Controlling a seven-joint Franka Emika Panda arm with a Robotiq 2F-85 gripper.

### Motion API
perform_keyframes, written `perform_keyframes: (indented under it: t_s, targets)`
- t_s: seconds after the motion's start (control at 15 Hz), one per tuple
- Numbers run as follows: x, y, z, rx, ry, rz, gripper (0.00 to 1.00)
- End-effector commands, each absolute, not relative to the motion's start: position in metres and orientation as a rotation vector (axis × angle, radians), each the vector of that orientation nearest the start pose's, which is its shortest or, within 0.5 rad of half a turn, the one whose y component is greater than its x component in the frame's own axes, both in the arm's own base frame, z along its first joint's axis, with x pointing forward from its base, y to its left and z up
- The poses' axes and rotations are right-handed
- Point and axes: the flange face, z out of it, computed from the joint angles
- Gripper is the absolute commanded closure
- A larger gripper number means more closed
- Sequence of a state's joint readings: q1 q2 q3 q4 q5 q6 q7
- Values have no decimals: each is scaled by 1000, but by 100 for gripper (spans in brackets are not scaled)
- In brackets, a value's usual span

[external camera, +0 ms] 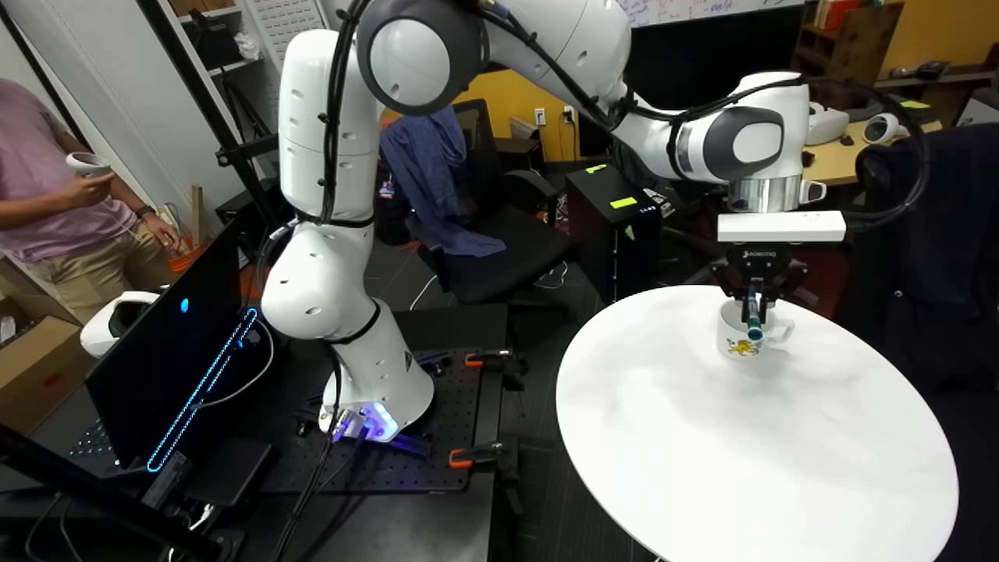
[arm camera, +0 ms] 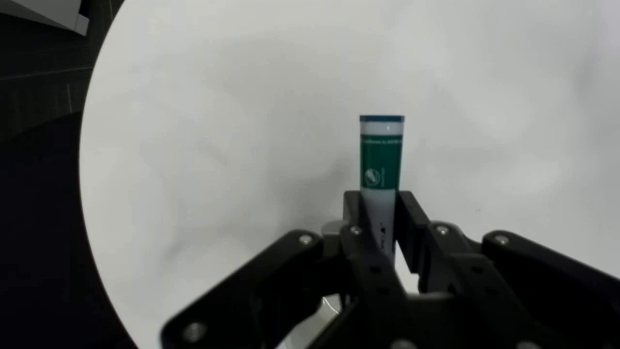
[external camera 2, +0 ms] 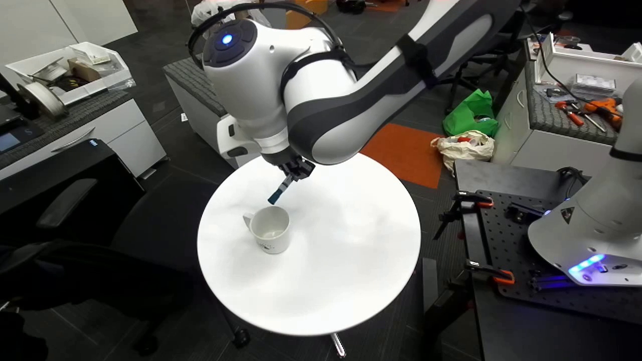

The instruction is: Put the marker in the mug

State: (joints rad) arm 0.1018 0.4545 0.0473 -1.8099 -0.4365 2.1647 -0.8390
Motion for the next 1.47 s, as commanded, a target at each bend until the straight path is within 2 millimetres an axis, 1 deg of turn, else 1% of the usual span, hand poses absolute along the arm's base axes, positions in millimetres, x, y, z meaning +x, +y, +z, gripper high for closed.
perform_keyframes:
  t_s: [0.0, 0.2, 0.33, 0.53, 0.8, 1.13, 1.4]
  targets:
    - [641, 107, 280, -2729, -2048, 460, 95]
    - [642, 130, 268, -2682, -2118, 557, 95]
    - [649, 131, 268, -2676, -2156, 631, 95]
    - [655, 134, 272, -2677, -2200, 732, 95]
    - [665, 134, 275, -2673, -2237, 836, 95]
    - [674, 147, 255, -2651, -2280, 1008, 95]
    - [683, 158, 242, -2619, -2326, 1109, 95]
